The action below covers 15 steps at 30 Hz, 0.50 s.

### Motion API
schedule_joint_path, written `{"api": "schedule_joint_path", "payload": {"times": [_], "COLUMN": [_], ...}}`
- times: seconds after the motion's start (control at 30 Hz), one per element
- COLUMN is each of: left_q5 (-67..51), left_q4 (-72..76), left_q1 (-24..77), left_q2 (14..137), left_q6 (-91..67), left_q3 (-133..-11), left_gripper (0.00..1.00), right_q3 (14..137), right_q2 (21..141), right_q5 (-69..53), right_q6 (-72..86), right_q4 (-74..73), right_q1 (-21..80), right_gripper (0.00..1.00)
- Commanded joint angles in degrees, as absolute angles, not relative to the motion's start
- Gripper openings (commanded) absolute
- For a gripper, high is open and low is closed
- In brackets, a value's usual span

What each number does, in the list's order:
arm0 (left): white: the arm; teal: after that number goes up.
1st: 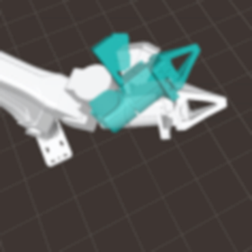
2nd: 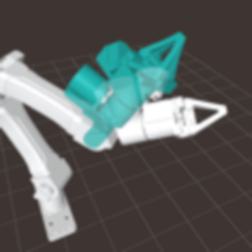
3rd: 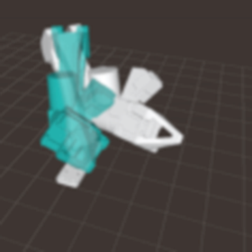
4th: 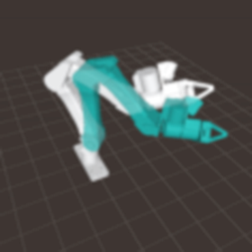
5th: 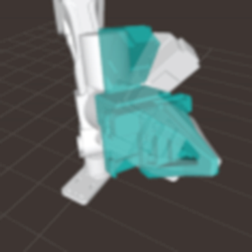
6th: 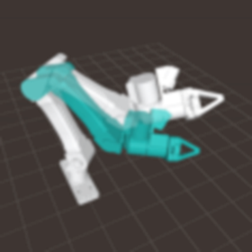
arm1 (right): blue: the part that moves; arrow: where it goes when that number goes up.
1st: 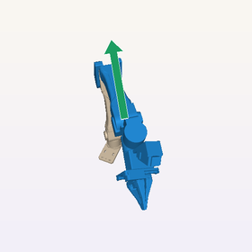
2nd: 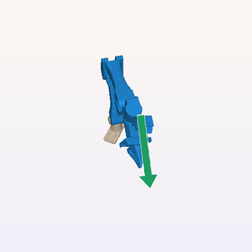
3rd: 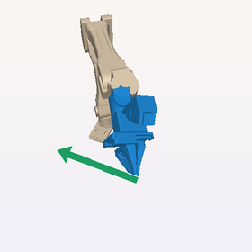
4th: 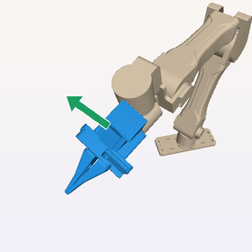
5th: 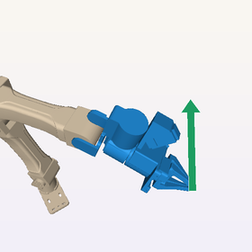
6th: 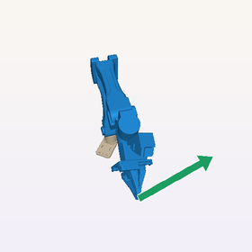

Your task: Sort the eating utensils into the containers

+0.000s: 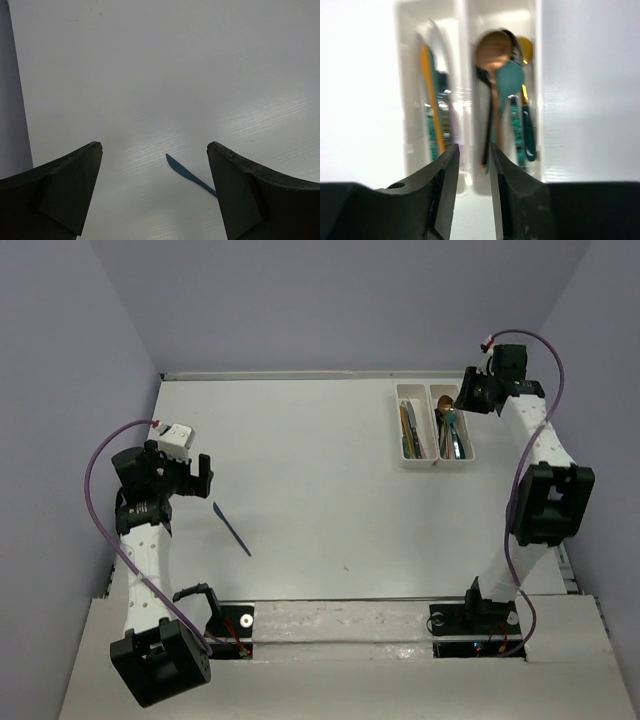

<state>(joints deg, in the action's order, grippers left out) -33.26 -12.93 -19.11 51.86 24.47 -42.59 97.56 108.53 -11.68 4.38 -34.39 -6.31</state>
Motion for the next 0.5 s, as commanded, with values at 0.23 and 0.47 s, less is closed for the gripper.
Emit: {"api": "schedule_joint_path", "payload": {"times": [0.23,0.47], "left_q5": [-19.4,-16.5], "left_q4": [-12.6,-11.2], "left_q1": [-20.7,-23.9], "left_q2": [58.0,56.3], "left_q6": [29.6,30.2], "left_q3": [-40.5,-37.6], "left_gripper": [0.99,0.99], "right_q3": [85.1,109.4], "right_q2": [91.2,119.2], "right_q5": [9.0,8.5], "right_q6": [17.3,16.2], "right_q4": [-21.6,-27.7], "right_q1": [44.8,62.6], "right_gripper": [0.56,0.58]}}
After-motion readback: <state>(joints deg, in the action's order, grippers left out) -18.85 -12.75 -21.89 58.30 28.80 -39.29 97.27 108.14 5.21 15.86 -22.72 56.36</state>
